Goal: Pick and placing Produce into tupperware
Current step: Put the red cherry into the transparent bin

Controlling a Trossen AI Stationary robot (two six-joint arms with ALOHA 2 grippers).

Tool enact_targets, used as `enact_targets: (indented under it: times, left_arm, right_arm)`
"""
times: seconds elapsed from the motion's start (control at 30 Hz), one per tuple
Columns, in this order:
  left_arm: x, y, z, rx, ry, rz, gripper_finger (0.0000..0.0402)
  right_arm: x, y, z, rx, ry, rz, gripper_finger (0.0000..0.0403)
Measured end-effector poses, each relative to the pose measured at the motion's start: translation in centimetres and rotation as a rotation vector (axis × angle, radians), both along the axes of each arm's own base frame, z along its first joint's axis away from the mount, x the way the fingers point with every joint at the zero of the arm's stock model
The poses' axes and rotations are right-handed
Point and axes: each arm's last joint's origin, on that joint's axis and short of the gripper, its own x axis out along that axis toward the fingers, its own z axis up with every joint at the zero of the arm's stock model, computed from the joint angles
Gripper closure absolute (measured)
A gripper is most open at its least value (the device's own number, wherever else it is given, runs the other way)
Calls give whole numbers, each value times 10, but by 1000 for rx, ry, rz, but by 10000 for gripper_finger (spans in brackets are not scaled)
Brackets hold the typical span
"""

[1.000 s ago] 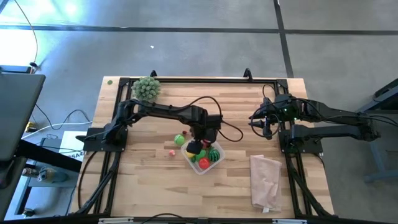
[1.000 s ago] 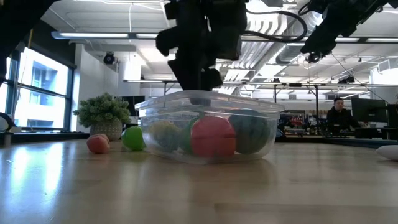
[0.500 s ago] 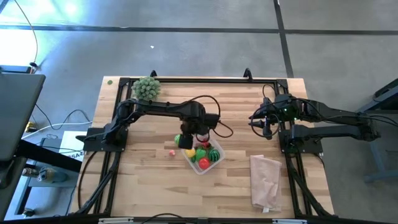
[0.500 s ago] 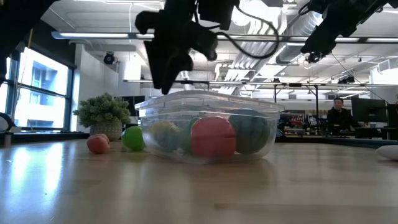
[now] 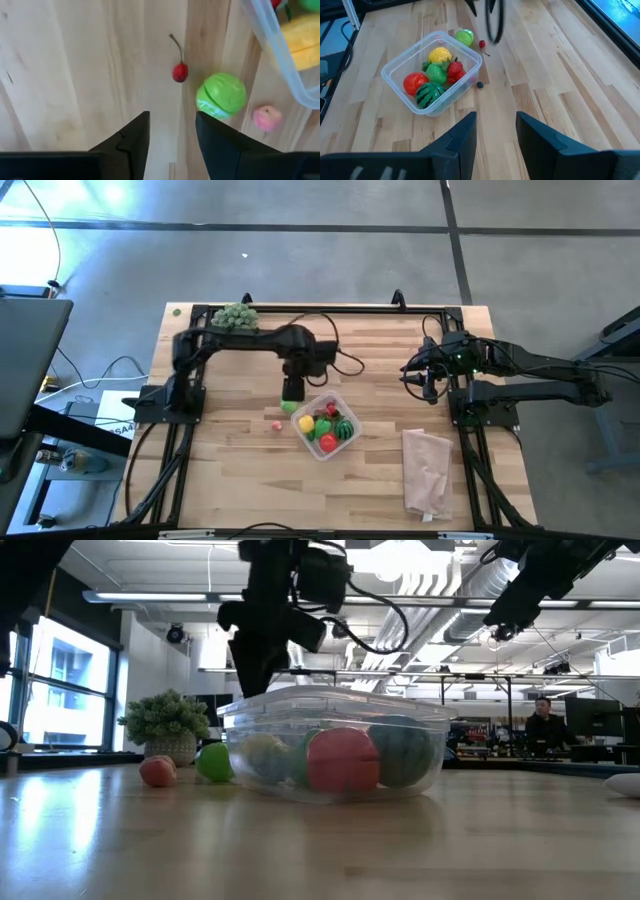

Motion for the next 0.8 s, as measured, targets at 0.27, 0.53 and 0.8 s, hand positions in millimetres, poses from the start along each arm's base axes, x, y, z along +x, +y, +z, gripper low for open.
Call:
enact_targets:
  times: [0.27, 0.53, 0.8]
  left_arm:
    - [-39, -4, 7, 17, -231, 55, 270]
    - [-63, -11, 4, 79, -445, 15, 270]
    - [-69, -13, -1, 141, -585, -68, 271]
  right_arm:
    - [0, 0, 0, 0, 0, 0, 274]
    - [0, 0, 0, 0, 0, 0, 274]
    - [0, 0, 0, 0, 0, 0, 274]
